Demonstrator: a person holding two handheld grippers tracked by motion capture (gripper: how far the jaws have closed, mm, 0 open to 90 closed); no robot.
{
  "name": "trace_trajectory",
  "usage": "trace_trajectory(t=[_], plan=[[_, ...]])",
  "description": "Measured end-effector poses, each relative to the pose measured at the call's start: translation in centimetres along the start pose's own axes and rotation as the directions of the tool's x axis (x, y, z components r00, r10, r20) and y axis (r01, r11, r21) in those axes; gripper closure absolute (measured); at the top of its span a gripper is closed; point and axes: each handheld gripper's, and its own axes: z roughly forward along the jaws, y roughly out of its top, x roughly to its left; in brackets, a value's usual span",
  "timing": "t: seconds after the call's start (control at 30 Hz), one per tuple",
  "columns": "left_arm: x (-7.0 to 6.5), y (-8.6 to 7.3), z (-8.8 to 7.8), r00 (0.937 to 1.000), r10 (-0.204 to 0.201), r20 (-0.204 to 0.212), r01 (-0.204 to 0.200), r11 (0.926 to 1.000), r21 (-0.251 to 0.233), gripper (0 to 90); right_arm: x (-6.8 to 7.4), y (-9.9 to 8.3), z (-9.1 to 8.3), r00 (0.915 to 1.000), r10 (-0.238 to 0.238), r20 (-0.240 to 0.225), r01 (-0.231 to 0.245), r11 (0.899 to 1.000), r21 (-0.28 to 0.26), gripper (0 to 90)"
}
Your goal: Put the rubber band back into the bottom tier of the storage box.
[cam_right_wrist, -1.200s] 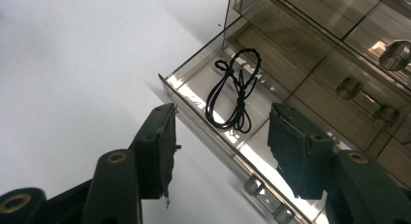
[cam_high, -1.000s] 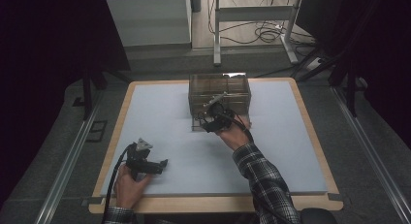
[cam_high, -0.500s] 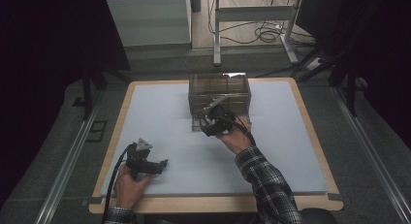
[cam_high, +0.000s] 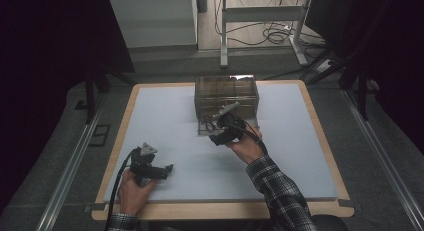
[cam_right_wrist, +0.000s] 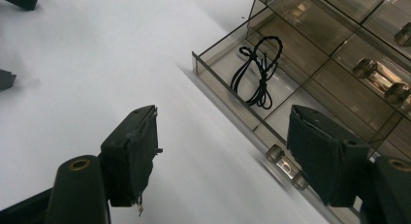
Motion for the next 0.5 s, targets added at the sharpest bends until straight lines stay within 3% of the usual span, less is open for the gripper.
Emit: trace_trajectory(t=[0.5], plan=[[0.0,0.0,0.0,1.0,0.0,0.0,0.0,1.0,0.0,0.0,0.2,-1.1,-0.9,1.0,0.003,-0.001,-0.003,1.0,0.006,23.2]])
